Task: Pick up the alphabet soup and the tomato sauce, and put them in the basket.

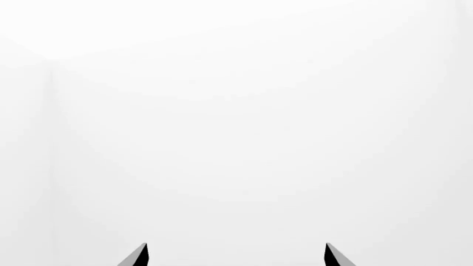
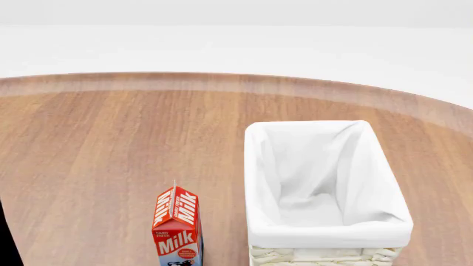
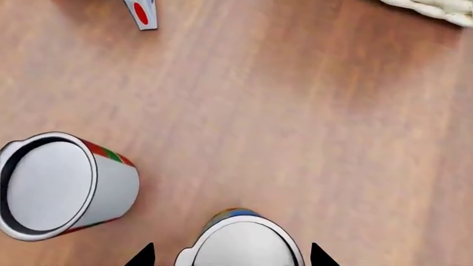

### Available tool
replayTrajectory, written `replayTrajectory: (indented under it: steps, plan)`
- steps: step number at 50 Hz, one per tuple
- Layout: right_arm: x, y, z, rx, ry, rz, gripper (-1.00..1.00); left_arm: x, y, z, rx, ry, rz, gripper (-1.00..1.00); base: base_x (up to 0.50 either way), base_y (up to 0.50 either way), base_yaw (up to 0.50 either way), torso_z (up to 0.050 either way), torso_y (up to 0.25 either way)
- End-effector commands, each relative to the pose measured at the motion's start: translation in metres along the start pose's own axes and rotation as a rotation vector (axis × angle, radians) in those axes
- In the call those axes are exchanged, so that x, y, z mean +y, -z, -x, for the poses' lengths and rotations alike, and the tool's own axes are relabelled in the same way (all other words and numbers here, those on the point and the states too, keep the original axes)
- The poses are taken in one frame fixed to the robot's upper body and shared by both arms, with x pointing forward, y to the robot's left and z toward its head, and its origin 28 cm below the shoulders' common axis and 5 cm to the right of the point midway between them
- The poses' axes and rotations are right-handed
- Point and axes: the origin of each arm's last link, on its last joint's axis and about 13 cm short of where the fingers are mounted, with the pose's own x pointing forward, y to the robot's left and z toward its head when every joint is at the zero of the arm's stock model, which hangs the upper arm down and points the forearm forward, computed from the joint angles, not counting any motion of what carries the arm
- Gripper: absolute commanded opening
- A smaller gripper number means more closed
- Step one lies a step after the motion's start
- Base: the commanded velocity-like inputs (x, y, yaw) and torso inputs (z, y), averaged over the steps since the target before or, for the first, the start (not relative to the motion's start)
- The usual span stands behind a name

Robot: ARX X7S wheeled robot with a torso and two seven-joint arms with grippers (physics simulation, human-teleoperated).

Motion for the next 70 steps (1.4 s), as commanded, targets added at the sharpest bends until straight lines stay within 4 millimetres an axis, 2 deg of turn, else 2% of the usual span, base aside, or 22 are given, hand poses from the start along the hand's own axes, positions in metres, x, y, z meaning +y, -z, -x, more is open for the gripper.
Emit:
replayTrajectory:
  steps: [1,22,39,40,52,58,66,70]
  plan:
    - [0.0,0.005,-0.005,0.013,-0.005,-0.015,1.0,0.0,0.0,0.001,0.002,0.0,0.0,1.0,0.0,0.0,0.0,0.0,0.0]
    - [-0.001,0.016,-0.02,0.033,-0.013,-0.051,1.0,0.0,0.0,0.001,0.001,-0.003,0.0,1.0,0.0,0.0,0.0,0.0,0.0]
    - [0.0,0.017,-0.018,0.034,-0.029,-0.06,1.0,0.0,0.002,0.001,0.005,-0.001,-0.001,1.0,0.0,0.0,0.0,0.0,0.0]
    - [0.001,0.017,-0.018,0.032,-0.028,-0.058,-1.0,0.0,0.002,0.001,0.005,-0.001,0.001,1.0,0.0,0.0,0.0,0.0,0.0]
    - [-0.002,0.009,-0.014,-0.016,-0.008,-0.051,-1.0,-0.001,0.001,0.001,0.005,-0.001,0.001,1.0,0.0,0.0,0.0,0.0,0.0]
    - [-0.006,-0.006,-0.003,-0.094,0.01,-0.041,-1.0,-0.001,0.002,0.001,0.006,0.0,0.001,1.0,0.0,0.0,0.0,0.0,0.0]
    - [-0.009,-0.034,0.021,-0.212,0.016,-0.03,-1.0,-0.001,0.003,0.001,0.008,0.001,0.002,1.0,0.0,0.0,0.0,0.0,0.0]
    - [-0.01,-0.04,0.027,-0.248,0.02,-0.023,-1.0,-0.001,0.003,0.002,0.007,0.0,0.001,1.0,0.0,0.0,0.0,0.0,0.0]
